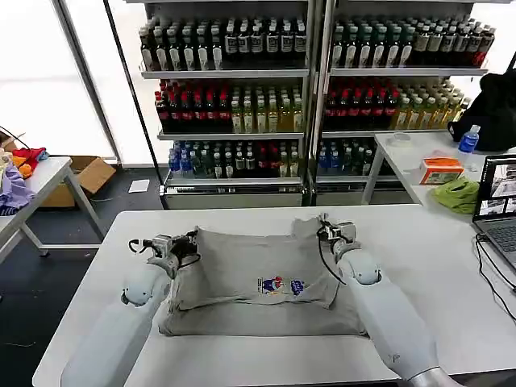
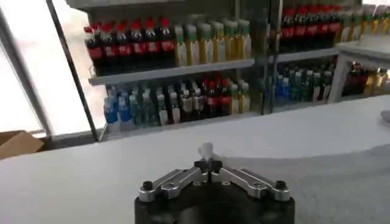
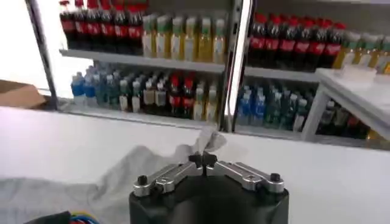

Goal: Fold and organize the clothes.

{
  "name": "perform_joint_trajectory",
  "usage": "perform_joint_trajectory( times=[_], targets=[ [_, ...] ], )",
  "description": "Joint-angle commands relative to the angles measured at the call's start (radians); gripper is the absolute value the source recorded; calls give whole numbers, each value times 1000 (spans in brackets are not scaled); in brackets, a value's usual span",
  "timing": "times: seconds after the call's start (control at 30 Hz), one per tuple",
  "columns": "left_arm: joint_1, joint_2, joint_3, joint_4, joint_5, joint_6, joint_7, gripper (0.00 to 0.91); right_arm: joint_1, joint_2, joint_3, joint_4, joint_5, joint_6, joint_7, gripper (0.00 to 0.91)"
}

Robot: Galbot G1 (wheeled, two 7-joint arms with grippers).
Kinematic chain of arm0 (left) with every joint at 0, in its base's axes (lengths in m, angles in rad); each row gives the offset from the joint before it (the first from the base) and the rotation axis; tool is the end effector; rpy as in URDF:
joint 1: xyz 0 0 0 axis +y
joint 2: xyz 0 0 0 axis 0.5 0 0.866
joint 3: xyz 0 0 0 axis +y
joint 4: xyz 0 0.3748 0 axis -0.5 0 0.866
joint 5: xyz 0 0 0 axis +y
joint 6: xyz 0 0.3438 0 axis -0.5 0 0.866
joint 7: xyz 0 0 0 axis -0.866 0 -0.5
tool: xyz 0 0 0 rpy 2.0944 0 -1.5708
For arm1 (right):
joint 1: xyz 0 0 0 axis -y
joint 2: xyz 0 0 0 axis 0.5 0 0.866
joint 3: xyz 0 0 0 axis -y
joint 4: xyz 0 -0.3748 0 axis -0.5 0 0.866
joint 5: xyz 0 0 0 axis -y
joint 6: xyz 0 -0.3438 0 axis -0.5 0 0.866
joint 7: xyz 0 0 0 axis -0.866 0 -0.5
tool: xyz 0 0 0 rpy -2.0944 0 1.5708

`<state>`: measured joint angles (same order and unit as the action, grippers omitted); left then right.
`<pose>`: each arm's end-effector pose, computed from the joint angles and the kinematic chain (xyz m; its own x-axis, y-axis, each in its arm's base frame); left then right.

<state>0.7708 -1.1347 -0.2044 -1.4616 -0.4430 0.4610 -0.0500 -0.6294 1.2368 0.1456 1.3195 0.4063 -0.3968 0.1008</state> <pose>0.4265 0.0769 -0.3145 -0.9007 0.1461 0.4091 0.1901 0.9793 0.0688 0.4757 -0.0348 -0.3087 -0.9315 -0.1285 0.3403 -0.1618 0.9842 -0.0712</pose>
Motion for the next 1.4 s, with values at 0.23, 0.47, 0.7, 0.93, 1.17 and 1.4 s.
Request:
perform_joint_trajectory(
  times=[0.23, 0.47, 0.7, 0.93, 1.17, 1.4],
  targets=[
    [231, 28, -114, -279, 19, -42, -4, 10, -270, -67, 70, 475, -15, -1, 78, 0],
    [389, 50, -184, -417, 41, -44, 1, 10, -549, -92, 168, 675, -18, 2, 113, 0],
    [510, 24, -210, -466, 87, -44, 13, 10, -732, -45, 222, 716, -80, 60, 124, 0],
    [560, 12, -224, -464, 112, -46, 21, 10, -801, -34, 250, 683, -107, 85, 133, 0],
    [590, -5, -224, -465, 136, -48, 29, 10, -801, -28, 253, 631, -122, 99, 139, 0],
    [596, -13, -220, -460, 162, -50, 40, 10, -785, -32, 240, 589, -138, 102, 139, 0]
  ],
)
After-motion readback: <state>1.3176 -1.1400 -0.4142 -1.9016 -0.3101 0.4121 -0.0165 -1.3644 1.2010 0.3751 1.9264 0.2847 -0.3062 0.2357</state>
